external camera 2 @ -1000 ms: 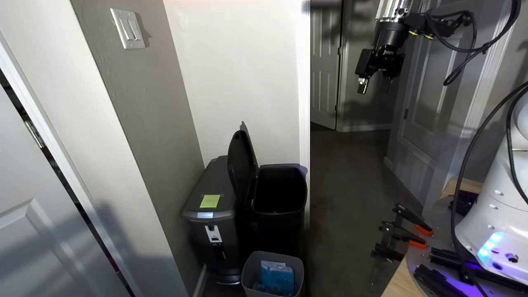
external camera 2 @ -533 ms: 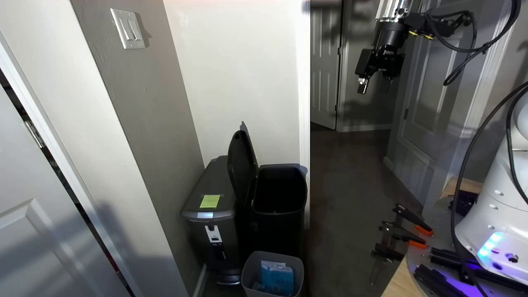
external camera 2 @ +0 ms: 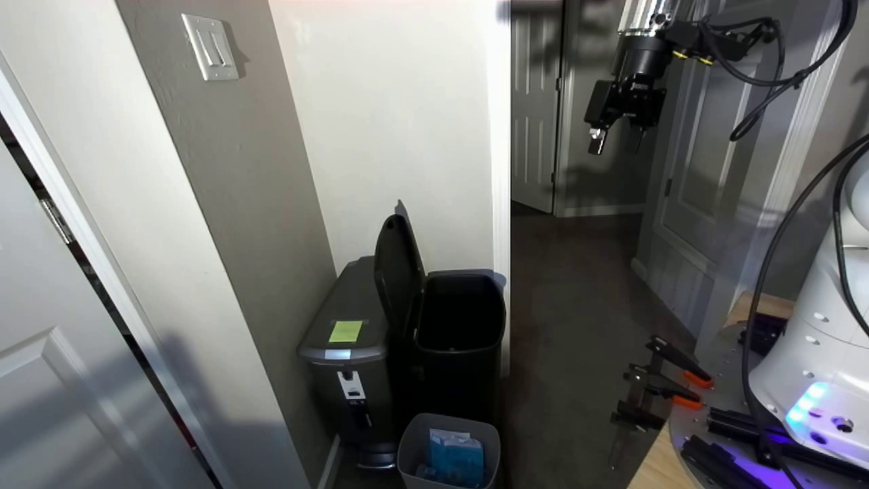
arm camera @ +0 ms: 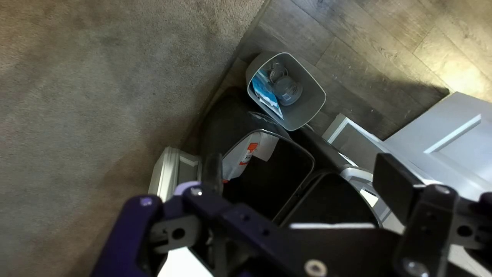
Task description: Close the black bin
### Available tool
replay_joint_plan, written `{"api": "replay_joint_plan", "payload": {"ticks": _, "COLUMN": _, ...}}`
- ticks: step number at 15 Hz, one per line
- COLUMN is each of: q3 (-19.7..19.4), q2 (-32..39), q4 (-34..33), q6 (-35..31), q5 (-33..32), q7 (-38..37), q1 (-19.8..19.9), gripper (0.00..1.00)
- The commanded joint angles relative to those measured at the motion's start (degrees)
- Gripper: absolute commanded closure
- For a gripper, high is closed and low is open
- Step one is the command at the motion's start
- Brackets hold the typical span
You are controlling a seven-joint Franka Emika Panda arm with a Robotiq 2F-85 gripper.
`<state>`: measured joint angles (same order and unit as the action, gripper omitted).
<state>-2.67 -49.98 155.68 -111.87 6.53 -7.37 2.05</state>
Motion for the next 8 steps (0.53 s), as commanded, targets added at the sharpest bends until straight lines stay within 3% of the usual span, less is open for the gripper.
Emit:
{"api": "replay_joint_plan", "payload": {"ticks": 1, "q3": 0.54, "q2": 0.06, "q4": -0.14, "q6": 0.21, "q5": 0.46, "q7": 0.44, "q1": 0.67, "gripper": 0.0}}
{"api": "replay_joint_plan", "payload": {"ticks": 4, "q3": 0.09, "q2": 0.87, "q4": -0.24, "q6": -0.39, "q5": 0.42, "q7": 1.38, "q1": 0.47, "gripper": 0.0}}
{"api": "replay_joint_plan", "payload": {"ticks": 8, "q3": 1.97, "q2": 9.35, "q4": -4.36, "q6": -5.1, "q5": -0.2, "q7": -0.57, "q1": 0.58, "gripper": 0.0}}
